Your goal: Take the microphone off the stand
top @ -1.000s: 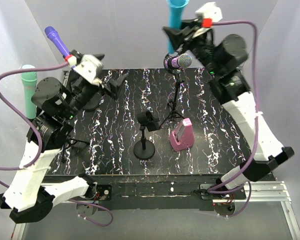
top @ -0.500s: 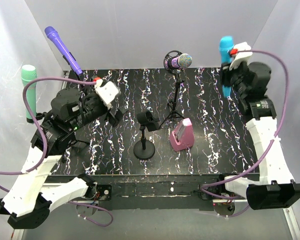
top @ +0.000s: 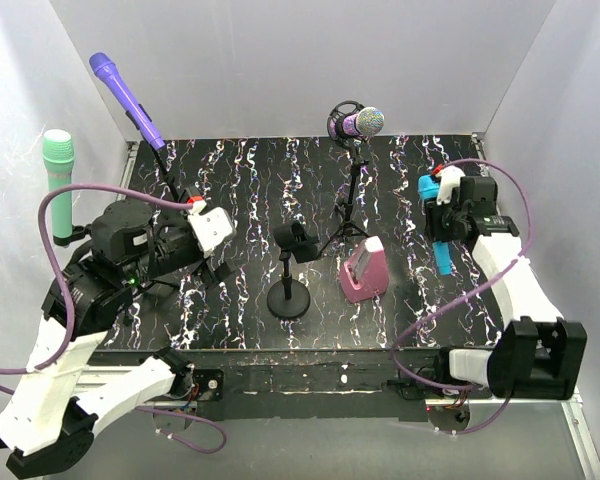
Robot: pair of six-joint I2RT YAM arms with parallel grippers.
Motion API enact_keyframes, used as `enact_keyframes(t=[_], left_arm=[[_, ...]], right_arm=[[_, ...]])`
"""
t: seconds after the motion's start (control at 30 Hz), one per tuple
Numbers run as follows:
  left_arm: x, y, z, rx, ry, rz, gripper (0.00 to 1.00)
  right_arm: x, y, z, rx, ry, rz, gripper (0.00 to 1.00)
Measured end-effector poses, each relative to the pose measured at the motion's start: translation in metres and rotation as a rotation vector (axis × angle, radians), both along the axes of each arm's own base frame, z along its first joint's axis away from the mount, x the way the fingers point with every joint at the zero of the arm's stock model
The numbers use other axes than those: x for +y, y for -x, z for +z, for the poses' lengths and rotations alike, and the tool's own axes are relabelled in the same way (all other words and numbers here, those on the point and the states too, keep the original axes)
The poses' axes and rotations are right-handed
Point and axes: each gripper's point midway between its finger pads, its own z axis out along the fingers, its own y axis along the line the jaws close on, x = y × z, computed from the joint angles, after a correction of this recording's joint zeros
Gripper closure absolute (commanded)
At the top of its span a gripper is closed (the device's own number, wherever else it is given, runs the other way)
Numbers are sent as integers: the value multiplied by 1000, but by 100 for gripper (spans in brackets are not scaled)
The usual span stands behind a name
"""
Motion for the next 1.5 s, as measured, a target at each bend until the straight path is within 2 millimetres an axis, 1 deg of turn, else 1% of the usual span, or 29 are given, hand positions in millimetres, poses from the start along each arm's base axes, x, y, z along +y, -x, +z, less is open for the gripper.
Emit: enact_keyframes(t=[0.1, 0.17, 0.23, 0.3, 0.4, 0.53, 0.6, 0.73, 0.87, 0.97, 1.0, 1.03, 1.13, 1.23, 1.33, 1.43, 1.5], left_arm=[[-3, 5, -7, 25, -20, -34, 2], [-4, 6, -10, 37, -30, -48, 2], [-5, 6, -12, 42, -34, -54, 2], [-6, 6, -13, 44, -36, -55, 2], [-6, 4, -14, 49, -39, -55, 2], [-8, 3, -15, 56, -42, -60, 2], [-10, 2, -14, 59, -42, -64, 2], [-16, -1, -12, 72, -43, -80, 2], [-28, -3, -12, 111, -41, -130, 2], [-43, -7, -11, 168, -32, -175, 2], [-48, -9, -12, 185, -28, -186, 2], [-55, -13, -15, 209, -21, -199, 2], [-69, -20, -30, 278, -14, -224, 2], [-76, -19, -42, 317, -5, -252, 3], [-82, -15, -45, 331, 9, -291, 6], [-88, -14, -46, 325, 29, -329, 11], [-93, -14, -52, 330, 39, -353, 16]], right_arm=[[-3, 0, -37, 108, 4, 11, 99], [-8, 6, -65, 192, -5, -1, 99], [-14, 11, -83, 250, -12, -20, 99], [-19, 12, -94, 285, -15, -35, 99], [-24, 10, -103, 313, -17, -45, 99], [-29, 0, -116, 340, -15, -49, 99], [-31, -5, -123, 351, -14, -52, 97], [-33, -10, -135, 371, -19, -51, 86], [-33, -11, -145, 395, -33, -45, 64], [-32, -17, -144, 389, -41, -34, 40], [-32, -19, -143, 387, -44, -28, 32], [-32, -20, -143, 388, -47, -24, 21], [-31, -23, -137, 382, -63, -12, 16], [-30, -25, -131, 375, -77, 0, 14], [-29, -21, -122, 368, -88, 8, 13], [-30, -20, -105, 326, -91, 10, 12], [-31, -20, -91, 287, -89, 8, 12]])
